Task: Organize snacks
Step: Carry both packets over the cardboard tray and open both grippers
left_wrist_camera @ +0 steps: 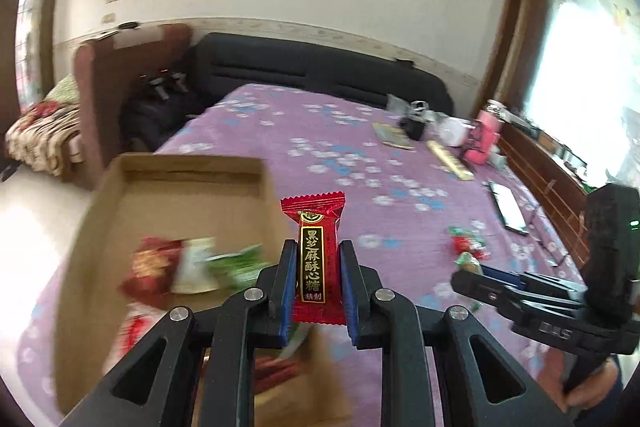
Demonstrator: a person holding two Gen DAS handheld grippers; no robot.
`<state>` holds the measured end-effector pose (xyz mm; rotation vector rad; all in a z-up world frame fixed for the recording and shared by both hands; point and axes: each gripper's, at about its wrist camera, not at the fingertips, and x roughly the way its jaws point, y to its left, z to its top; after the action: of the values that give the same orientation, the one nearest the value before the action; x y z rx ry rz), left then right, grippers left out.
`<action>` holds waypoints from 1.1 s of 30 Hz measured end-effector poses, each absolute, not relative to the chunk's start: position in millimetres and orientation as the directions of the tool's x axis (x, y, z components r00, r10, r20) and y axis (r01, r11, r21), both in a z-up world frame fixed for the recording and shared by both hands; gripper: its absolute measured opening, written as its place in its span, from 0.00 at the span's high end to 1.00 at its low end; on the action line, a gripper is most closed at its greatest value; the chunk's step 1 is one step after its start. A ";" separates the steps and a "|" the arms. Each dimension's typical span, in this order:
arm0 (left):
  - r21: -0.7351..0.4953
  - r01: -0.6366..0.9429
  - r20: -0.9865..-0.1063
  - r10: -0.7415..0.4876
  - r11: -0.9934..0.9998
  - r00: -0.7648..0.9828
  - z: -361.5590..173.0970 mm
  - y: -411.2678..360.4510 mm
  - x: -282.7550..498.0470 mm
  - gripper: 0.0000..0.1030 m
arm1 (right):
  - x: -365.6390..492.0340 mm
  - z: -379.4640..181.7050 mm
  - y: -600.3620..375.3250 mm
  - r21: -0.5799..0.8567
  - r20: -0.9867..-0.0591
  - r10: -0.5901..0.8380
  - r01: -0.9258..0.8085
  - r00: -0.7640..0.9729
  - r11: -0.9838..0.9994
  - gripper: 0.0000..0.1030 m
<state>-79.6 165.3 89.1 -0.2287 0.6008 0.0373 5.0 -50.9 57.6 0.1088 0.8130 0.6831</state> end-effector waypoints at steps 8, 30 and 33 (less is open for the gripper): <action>-0.211 -0.250 -0.633 0.063 0.945 0.772 59.0 228.5 -103.8 0.80 | -10.3 64.9 39.7 0.336 -0.657 0.666 -0.653 0.354 0.679 0.72; -0.198 -0.291 -0.678 0.083 0.936 0.730 36.0 242.2 -98.6 0.80 | -13.7 46.2 99.9 0.313 -0.669 0.670 -0.696 0.322 0.647 0.71; -0.196 -0.294 -0.672 0.090 0.936 0.735 40.4 242.5 -101.2 0.80 | -16.0 52.6 93.9 0.311 -0.655 0.679 -0.700 0.332 0.643 0.67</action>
<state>-101.2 242.5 40.4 -0.3003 0.7168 0.2146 -16.0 93.9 52.6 -0.0296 0.8409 0.9011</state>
